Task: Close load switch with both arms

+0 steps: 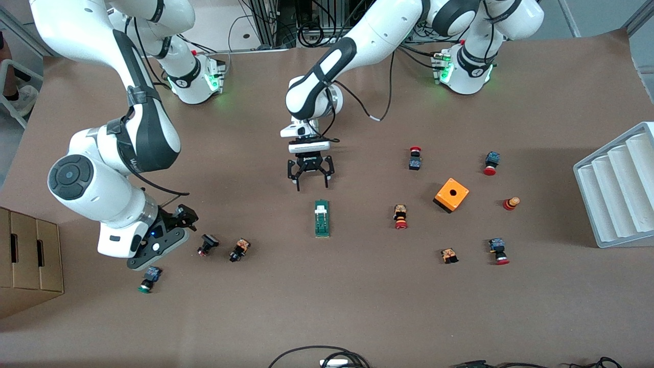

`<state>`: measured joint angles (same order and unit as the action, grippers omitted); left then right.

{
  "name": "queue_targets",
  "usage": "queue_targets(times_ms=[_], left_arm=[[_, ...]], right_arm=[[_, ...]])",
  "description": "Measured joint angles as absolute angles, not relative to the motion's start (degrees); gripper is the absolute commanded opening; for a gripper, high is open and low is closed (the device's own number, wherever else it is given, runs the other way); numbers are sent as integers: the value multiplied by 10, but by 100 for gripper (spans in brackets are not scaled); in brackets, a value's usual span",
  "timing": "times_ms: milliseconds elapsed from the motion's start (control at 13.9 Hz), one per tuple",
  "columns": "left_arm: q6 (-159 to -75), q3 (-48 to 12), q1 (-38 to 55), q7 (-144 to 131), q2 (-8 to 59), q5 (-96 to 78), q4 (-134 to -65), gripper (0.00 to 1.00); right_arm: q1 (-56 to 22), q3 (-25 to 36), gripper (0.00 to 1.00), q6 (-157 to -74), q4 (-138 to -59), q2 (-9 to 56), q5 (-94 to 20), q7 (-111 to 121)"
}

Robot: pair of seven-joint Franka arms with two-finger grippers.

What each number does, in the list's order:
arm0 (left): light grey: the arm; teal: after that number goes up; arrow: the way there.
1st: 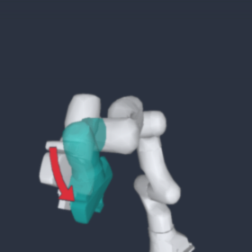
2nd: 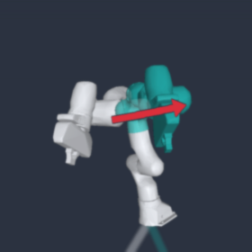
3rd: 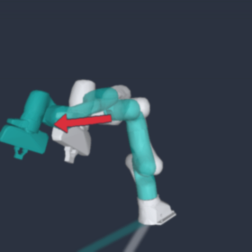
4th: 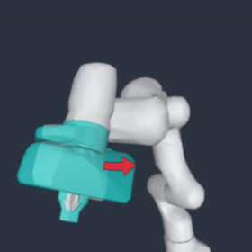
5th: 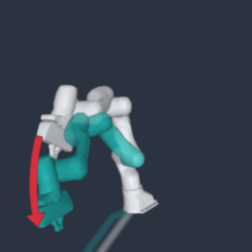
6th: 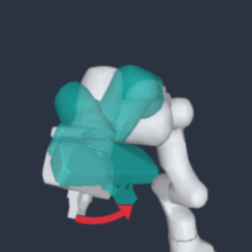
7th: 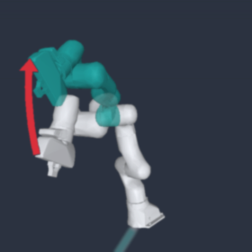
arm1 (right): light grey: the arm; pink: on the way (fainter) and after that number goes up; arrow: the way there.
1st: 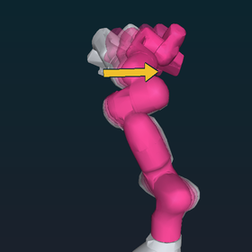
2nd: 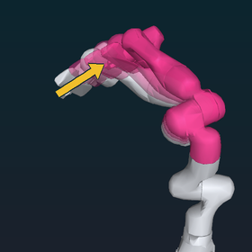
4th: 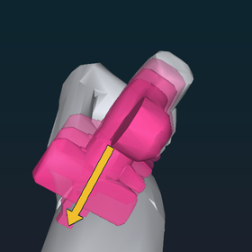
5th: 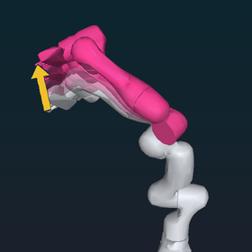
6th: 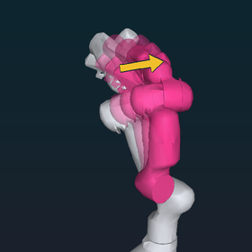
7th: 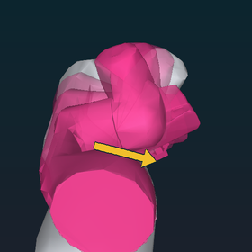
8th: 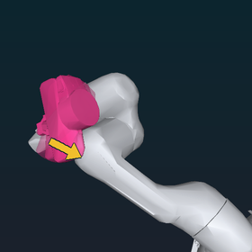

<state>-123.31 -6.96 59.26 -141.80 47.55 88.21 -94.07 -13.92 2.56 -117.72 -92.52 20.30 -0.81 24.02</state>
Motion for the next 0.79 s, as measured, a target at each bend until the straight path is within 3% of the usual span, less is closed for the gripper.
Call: queue_targets(times_ms=[792], left_arm=[[-1217,-67,595,-1444,487,899,-940,100]], right_arm=[[-205,25,100,-1238,-940,209,59,258]])
